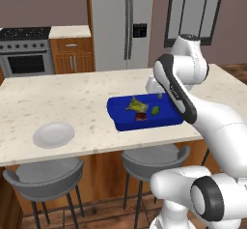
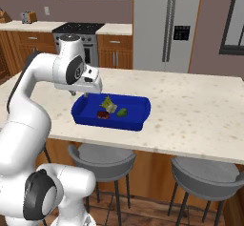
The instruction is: Create a steak meal by picking up the steak and asparagus from the tray and placing them on the plate. Leave the avocado on the tray.
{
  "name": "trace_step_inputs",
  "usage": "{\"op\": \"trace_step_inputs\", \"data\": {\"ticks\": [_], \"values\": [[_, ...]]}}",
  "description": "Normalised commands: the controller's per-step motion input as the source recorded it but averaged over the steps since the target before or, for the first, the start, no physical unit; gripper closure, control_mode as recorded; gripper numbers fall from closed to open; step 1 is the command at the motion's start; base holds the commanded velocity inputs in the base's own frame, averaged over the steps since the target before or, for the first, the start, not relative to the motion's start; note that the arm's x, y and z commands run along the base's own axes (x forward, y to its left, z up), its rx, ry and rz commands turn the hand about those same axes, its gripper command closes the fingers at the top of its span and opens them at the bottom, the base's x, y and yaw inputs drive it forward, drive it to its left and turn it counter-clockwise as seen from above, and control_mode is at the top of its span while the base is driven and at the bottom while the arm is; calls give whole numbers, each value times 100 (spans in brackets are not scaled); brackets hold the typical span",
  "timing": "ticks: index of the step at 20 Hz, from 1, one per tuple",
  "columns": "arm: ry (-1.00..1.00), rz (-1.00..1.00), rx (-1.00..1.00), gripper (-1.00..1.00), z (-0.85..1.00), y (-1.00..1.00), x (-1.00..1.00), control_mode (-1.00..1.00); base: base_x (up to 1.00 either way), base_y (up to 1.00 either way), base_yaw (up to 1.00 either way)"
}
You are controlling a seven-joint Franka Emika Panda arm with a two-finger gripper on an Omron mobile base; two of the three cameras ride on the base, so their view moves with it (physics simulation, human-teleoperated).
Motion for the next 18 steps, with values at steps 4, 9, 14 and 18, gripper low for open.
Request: {"op": "trace_step_inputs", "data": {"ticks": [4,9,14,18], "values": [[0,0,0,-100,-15,0,11,-100,0,0,0],[1,1,0,-100,-26,0,33,-100,0,0,0],[9,2,-7,-100,-32,-12,34,-100,0,0,0],[13,1,-14,-100,-31,-7,47,-100,0,0,0]]}}
